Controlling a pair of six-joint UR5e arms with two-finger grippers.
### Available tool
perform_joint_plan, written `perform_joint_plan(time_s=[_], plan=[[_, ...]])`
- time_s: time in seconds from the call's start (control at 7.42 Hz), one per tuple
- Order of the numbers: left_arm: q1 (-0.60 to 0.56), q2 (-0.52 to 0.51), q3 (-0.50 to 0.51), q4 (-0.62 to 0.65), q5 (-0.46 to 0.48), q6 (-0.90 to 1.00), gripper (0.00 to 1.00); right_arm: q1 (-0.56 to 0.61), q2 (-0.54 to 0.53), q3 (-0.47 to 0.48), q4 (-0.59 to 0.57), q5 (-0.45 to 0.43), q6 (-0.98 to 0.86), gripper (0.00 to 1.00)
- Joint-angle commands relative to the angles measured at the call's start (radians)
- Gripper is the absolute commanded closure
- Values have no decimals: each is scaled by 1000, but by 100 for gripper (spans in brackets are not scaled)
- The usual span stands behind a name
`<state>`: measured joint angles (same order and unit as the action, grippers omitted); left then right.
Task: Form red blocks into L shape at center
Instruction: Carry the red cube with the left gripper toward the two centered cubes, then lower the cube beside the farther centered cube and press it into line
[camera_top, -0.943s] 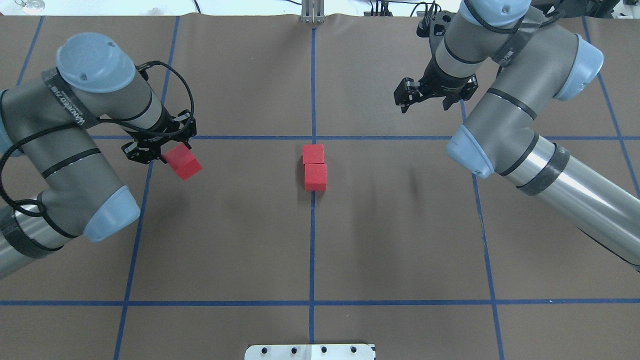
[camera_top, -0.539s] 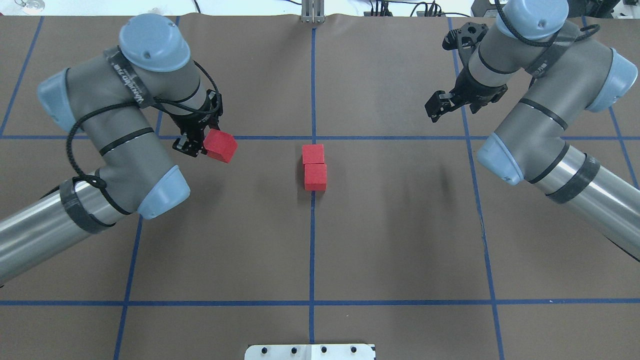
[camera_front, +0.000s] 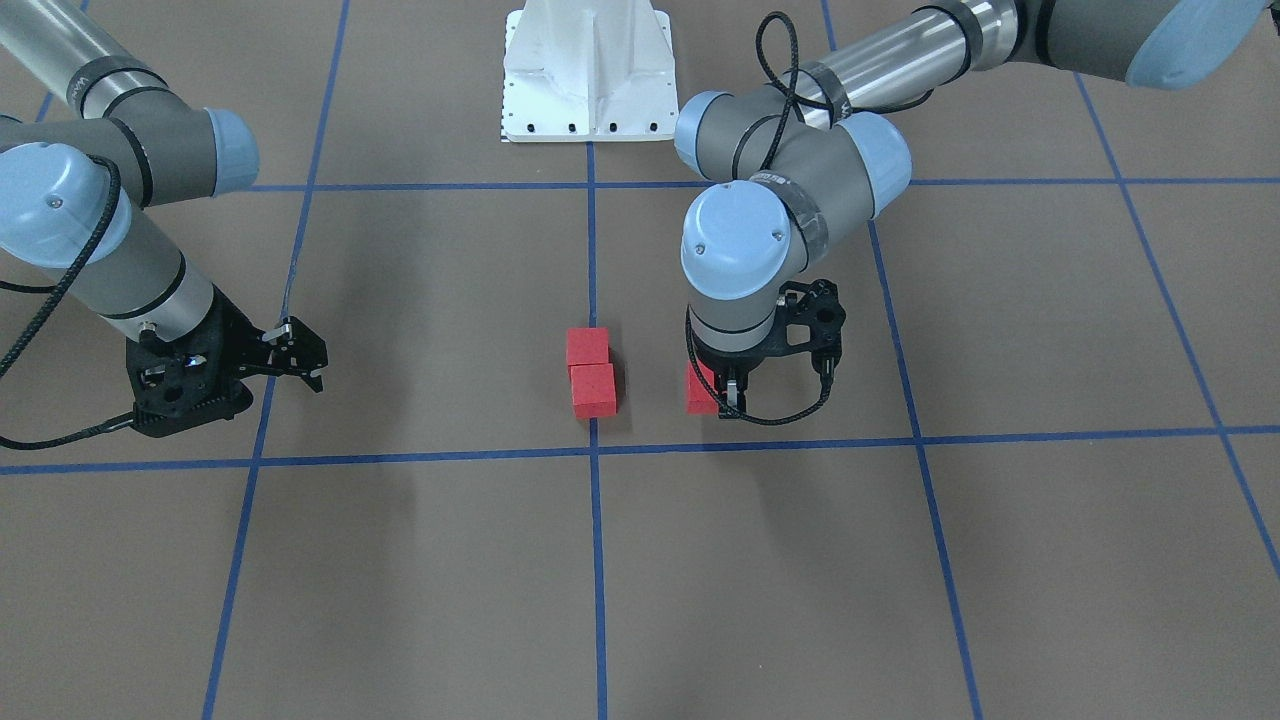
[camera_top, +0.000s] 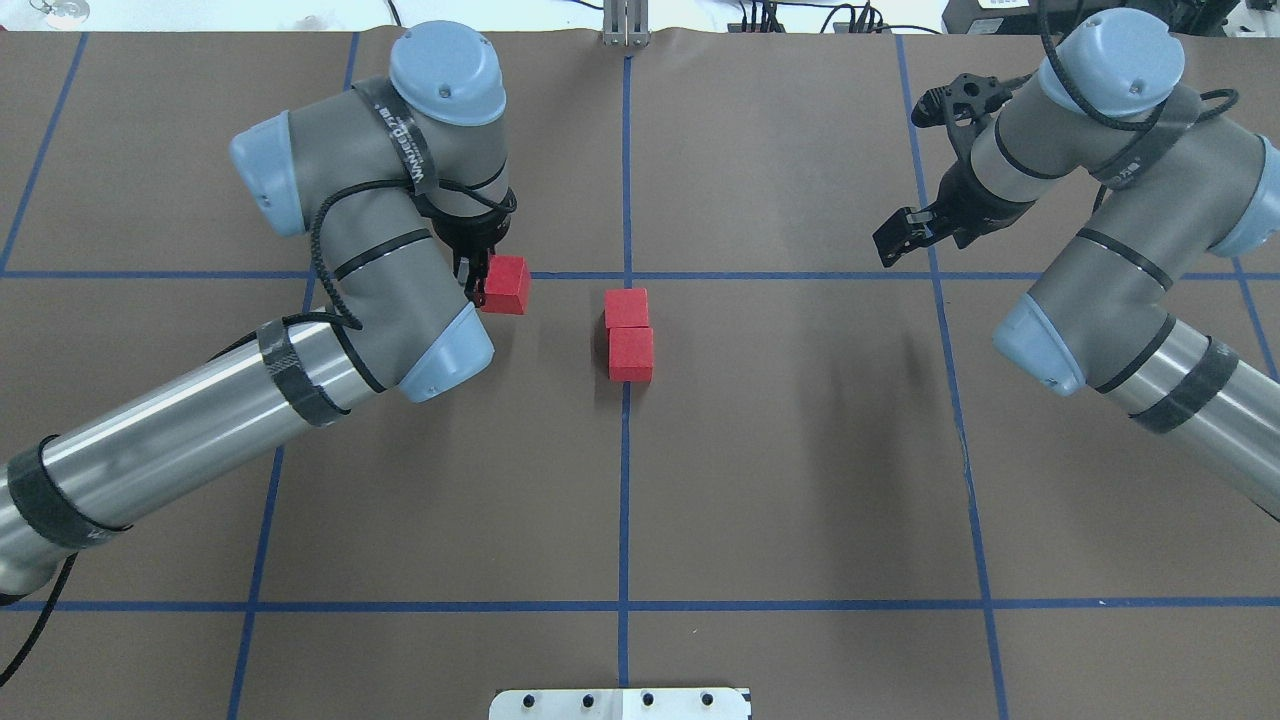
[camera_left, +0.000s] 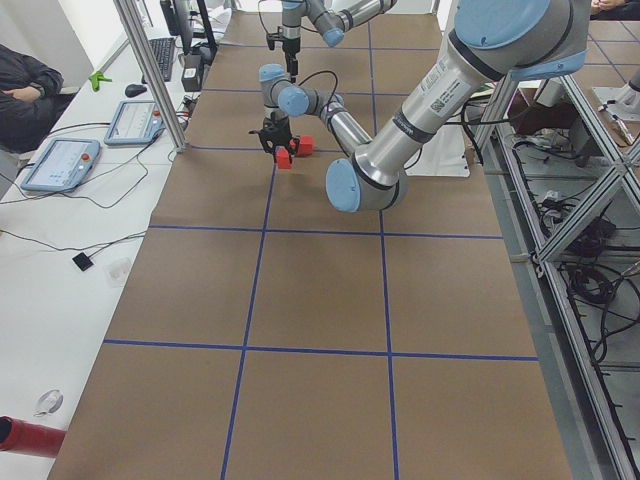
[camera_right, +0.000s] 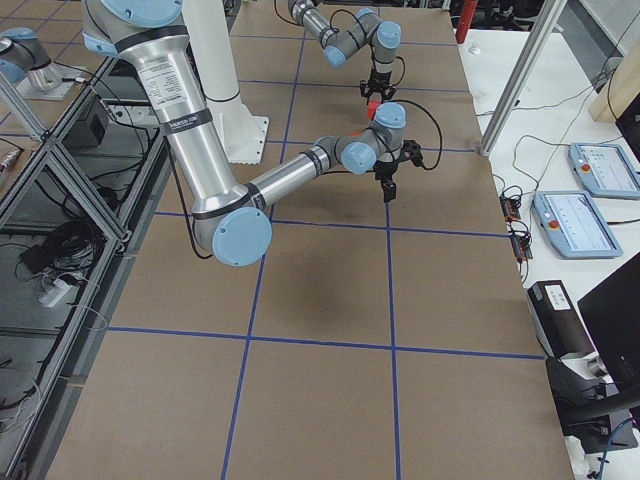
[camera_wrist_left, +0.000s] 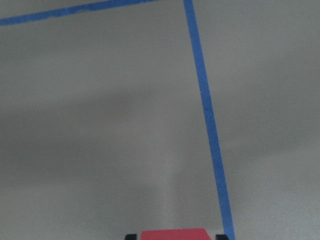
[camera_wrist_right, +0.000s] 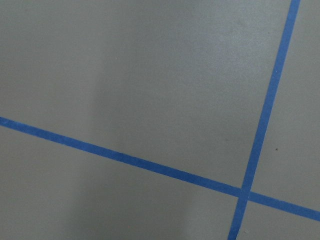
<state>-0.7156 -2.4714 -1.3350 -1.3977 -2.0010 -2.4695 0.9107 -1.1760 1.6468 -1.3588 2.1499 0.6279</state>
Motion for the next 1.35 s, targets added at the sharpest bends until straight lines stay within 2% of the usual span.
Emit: perform_joint_plan(time_s=[0.0,0.54,0.81,1.21], plan=[[4,-49,69,3,-34,-70,100,0,-2,1,12,8,7,1],[15,-58,83,-39,-85,-140,100,4,3,-2,12,4,9,1],[19,-70,150,-136,-84,-221,100,4,3,-2,12,2,9,1],[47,-87,160,-146,-76,-241,100,5,3,-2,12,2,9,1]])
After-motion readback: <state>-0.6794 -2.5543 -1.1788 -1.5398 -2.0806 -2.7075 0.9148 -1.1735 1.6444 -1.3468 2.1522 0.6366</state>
